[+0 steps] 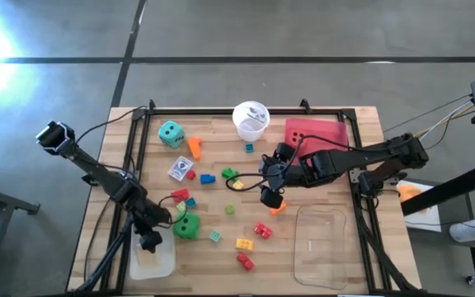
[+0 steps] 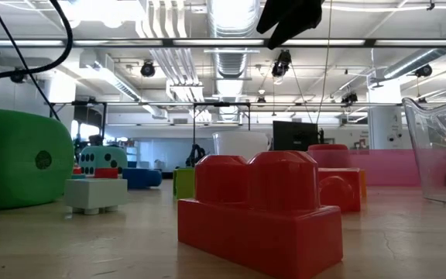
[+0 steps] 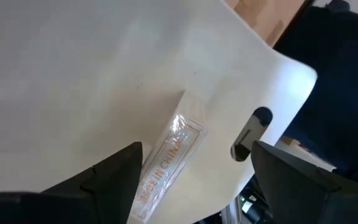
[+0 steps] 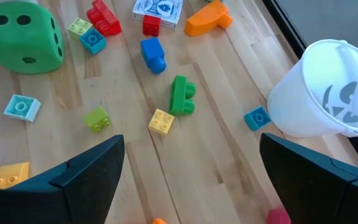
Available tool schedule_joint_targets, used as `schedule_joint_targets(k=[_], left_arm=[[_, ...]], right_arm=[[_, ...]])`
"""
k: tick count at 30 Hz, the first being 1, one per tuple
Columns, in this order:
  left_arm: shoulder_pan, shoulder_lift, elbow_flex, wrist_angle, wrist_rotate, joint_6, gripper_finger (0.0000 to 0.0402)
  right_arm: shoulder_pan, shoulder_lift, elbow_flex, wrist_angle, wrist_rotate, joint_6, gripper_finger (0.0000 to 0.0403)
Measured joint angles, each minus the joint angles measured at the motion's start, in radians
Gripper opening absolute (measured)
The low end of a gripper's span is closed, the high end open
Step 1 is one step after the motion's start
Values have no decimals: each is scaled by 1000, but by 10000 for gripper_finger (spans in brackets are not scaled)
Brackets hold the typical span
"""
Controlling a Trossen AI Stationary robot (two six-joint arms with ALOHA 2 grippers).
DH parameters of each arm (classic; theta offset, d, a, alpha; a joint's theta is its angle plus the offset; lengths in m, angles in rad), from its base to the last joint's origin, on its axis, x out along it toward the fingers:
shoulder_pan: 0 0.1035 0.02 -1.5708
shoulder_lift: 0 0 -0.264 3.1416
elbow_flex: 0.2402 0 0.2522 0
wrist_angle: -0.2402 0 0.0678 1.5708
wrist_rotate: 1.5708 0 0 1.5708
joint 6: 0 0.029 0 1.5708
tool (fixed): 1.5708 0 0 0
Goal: Pick & Place Toys
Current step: Put the orange deck of cards into the white bin, then put the red game piece into the transparent bin
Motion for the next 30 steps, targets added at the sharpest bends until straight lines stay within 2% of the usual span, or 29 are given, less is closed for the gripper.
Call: schedule_joint_targets(k=[10, 30], left_arm=[[-1, 0, 0, -51, -4, 19, 303], [-1, -1, 9, -51, -32, 27, 302]], right_arm=[[0, 0, 0, 1, 0, 1, 367], [0, 0, 0, 2, 0, 1, 367]])
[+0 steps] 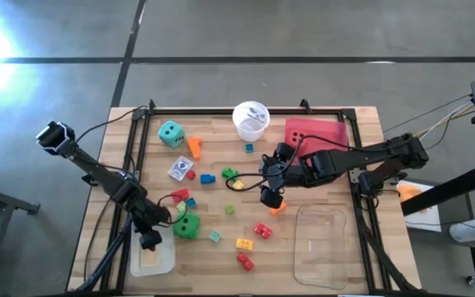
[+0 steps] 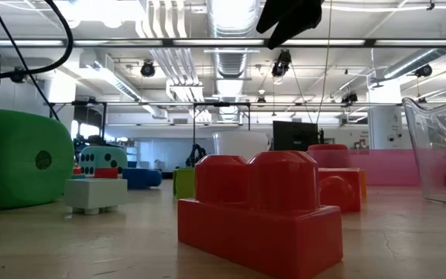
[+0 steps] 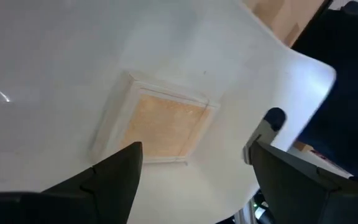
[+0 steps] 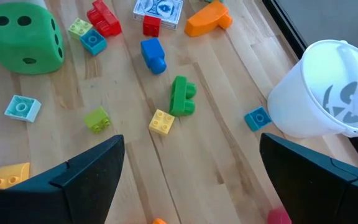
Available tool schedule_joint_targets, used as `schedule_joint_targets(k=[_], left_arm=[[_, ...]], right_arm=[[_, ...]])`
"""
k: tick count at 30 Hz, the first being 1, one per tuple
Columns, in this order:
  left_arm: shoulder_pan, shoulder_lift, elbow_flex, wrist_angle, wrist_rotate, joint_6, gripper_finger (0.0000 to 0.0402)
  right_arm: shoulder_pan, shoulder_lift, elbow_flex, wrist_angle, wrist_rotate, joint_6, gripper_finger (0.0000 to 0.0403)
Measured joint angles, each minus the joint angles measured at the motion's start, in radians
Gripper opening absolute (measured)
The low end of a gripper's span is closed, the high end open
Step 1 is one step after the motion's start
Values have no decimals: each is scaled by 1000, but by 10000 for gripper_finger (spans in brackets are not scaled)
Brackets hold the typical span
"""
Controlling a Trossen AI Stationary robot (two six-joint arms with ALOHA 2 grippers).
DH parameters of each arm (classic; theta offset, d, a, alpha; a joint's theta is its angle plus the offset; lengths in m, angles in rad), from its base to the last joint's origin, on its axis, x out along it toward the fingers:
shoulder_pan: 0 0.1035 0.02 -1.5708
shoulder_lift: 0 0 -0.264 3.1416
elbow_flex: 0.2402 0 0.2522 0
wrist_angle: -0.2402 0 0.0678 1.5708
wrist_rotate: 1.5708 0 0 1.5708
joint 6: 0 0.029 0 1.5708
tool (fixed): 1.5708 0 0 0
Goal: Pick & Place Toys
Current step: Put the red game piece into the transparent bin
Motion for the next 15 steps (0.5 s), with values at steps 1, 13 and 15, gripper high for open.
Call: schedule_joint_targets(k=[1, 13, 15], left_arm=[[0, 0, 7, 1, 0, 1, 302], [1, -1, 131, -27, 0, 43, 302], [1, -1, 157, -48, -2, 91, 302]], right_arm=[[0, 0, 0, 0, 0, 0, 367], [0, 0, 0, 2, 0, -1, 367], [0, 0, 0, 2, 0, -1, 367]])
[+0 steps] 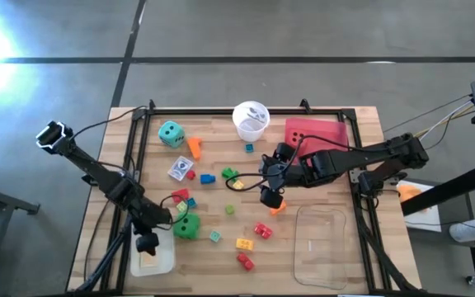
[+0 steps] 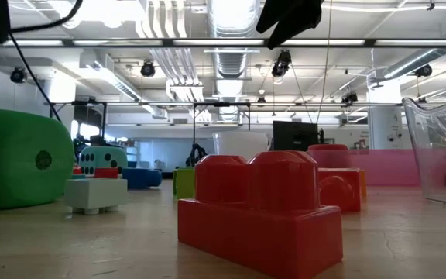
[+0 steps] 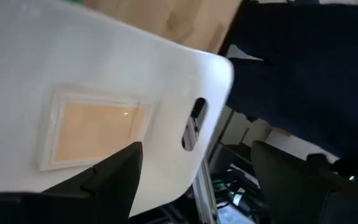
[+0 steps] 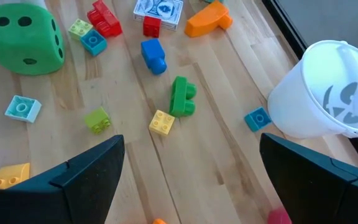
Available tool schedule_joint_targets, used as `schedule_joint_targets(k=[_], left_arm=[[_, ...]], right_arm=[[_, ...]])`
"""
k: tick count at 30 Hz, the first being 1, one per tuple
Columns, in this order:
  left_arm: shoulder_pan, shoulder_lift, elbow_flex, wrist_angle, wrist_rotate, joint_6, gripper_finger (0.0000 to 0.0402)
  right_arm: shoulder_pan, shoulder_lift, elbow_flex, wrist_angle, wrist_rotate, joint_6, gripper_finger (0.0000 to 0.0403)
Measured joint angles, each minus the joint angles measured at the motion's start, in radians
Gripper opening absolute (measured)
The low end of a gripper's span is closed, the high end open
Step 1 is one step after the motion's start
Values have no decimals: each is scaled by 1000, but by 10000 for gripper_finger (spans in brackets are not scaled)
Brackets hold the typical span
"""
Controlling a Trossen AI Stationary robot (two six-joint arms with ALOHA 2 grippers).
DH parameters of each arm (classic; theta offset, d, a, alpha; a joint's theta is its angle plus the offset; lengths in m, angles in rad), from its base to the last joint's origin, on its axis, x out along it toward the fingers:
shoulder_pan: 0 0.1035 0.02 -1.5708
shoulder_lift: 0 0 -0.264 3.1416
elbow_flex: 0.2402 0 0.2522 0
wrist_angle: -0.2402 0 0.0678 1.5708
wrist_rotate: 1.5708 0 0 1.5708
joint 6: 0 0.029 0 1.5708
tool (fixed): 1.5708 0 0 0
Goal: Pick & Place Toys
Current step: Put the red game piece into the transparent bin
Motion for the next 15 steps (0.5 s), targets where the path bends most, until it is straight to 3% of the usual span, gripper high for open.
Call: schedule_joint_targets(k=[9, 15], left_arm=[[38, 0, 144, -194, -149, 193, 293], [94, 46, 217, -218, -215, 305, 270]], right_arm=[[0, 0, 0, 2, 0, 2, 367], [0, 0, 0, 5, 0, 3, 367]])
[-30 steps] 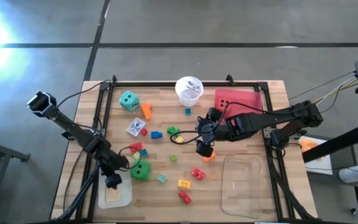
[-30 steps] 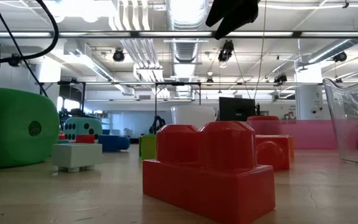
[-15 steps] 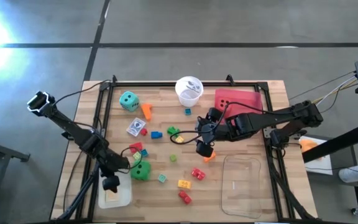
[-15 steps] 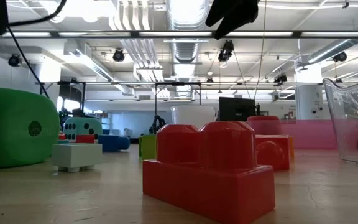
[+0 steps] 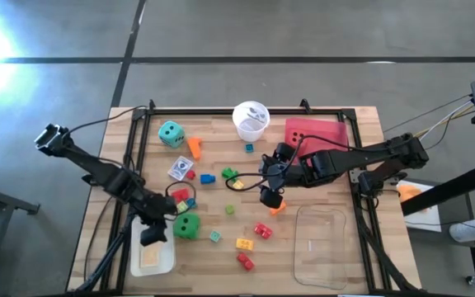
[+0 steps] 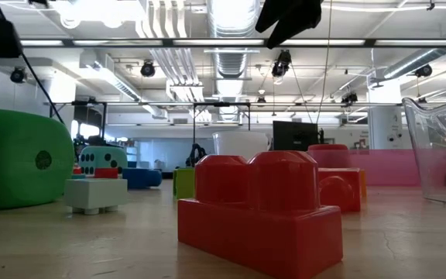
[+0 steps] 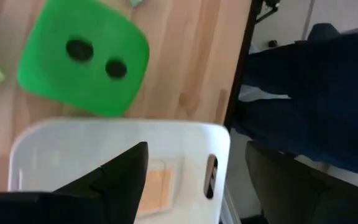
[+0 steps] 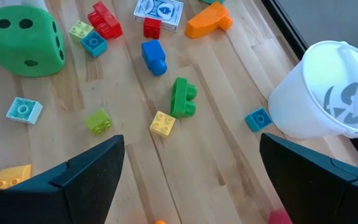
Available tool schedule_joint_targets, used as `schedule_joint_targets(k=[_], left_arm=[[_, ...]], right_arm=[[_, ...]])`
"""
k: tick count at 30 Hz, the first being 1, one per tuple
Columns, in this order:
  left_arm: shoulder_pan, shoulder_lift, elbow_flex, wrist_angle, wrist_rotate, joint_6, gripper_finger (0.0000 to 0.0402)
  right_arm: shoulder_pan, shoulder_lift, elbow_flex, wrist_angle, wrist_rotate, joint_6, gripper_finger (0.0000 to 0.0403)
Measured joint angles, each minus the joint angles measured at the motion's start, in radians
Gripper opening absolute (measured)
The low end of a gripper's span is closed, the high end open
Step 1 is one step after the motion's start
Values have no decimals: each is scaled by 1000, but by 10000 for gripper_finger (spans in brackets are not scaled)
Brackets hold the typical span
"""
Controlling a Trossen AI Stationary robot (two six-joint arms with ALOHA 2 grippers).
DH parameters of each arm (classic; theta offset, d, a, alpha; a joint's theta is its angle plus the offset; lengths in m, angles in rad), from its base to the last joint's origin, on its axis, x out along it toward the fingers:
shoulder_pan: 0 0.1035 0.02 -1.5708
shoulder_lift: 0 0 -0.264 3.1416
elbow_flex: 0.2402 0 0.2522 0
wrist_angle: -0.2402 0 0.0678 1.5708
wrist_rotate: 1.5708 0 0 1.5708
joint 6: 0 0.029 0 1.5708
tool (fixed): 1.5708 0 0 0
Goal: Pick & Place Toys
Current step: Put the red game piece into the transparent bin
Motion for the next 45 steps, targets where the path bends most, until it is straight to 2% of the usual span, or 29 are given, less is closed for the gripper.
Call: schedule_joint_targets(k=[10, 30, 35, 42, 45], left_arm=[[39, 126, 84, -6, 2, 160, 227], [61, 130, 104, 0, 10, 236, 228], [61, 130, 103, -1, -27, 244, 271], [61, 130, 102, -11, -160, 247, 379], [61, 130, 102, -13, -182, 291, 393]], right_arm=[[0, 0, 0, 3, 0, 0, 367], [0, 0, 0, -11, 0, 0, 367], [0, 0, 0, -39, 4, 28, 367], [0, 0, 0, -92, 9, 79, 367], [0, 0, 0, -91, 9, 79, 367]])
